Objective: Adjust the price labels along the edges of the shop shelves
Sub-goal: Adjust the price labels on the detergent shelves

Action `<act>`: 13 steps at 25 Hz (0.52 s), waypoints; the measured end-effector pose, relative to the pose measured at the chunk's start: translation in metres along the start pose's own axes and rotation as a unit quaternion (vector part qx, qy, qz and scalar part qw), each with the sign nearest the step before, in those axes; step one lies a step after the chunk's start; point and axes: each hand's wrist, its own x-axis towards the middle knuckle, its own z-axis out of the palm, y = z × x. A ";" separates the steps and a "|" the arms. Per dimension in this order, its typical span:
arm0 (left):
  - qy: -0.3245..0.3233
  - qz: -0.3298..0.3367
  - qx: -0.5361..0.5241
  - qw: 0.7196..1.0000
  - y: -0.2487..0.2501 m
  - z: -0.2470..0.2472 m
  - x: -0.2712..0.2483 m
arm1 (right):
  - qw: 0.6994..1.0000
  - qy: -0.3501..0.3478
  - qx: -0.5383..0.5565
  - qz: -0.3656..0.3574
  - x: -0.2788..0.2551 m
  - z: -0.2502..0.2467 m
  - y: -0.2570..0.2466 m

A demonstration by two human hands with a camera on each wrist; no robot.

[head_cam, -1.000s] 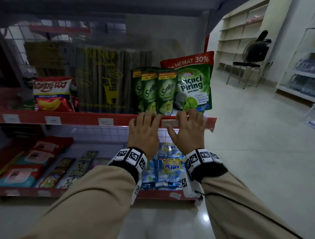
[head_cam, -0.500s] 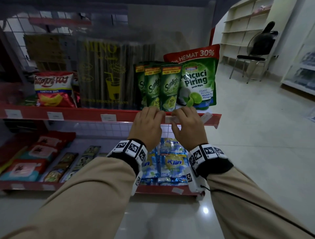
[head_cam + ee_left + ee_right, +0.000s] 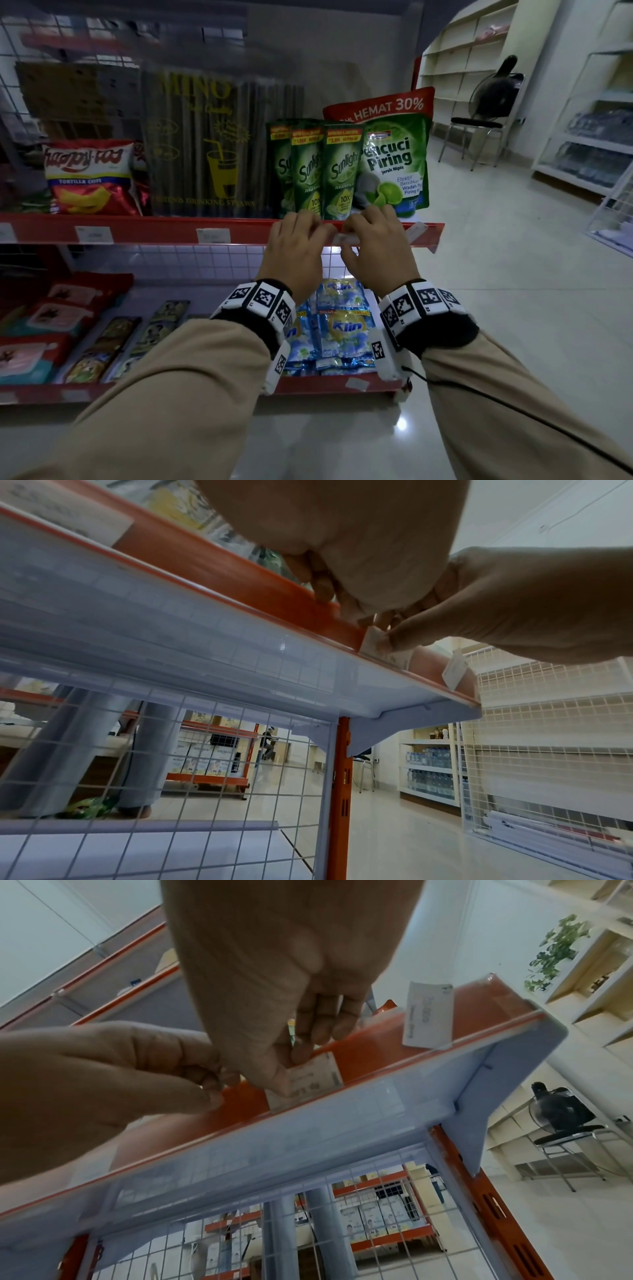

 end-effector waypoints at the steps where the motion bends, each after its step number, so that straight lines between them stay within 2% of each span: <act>1: -0.003 0.002 -0.005 1.000 -0.001 0.000 0.000 | 0.999 -0.030 -0.021 0.003 0.002 -0.002 0.000; 3: -0.008 0.003 -0.014 1.000 -0.003 -0.001 0.000 | 0.998 -0.060 -0.012 0.015 0.008 -0.004 0.000; 5: -0.007 0.000 -0.032 0.999 -0.004 -0.001 0.000 | 0.995 -0.054 0.074 0.047 0.014 -0.010 0.000; 7: -0.003 -0.011 -0.055 0.998 -0.005 -0.001 0.003 | 0.979 -0.039 0.181 0.083 0.019 -0.017 0.002; 10: 0.028 -0.027 -0.103 0.994 -0.007 0.001 0.006 | 0.932 0.033 0.334 0.139 0.019 -0.026 0.003; 13: 0.045 -0.047 -0.132 0.989 -0.005 0.005 0.007 | 0.864 0.084 0.451 0.205 0.016 -0.025 0.001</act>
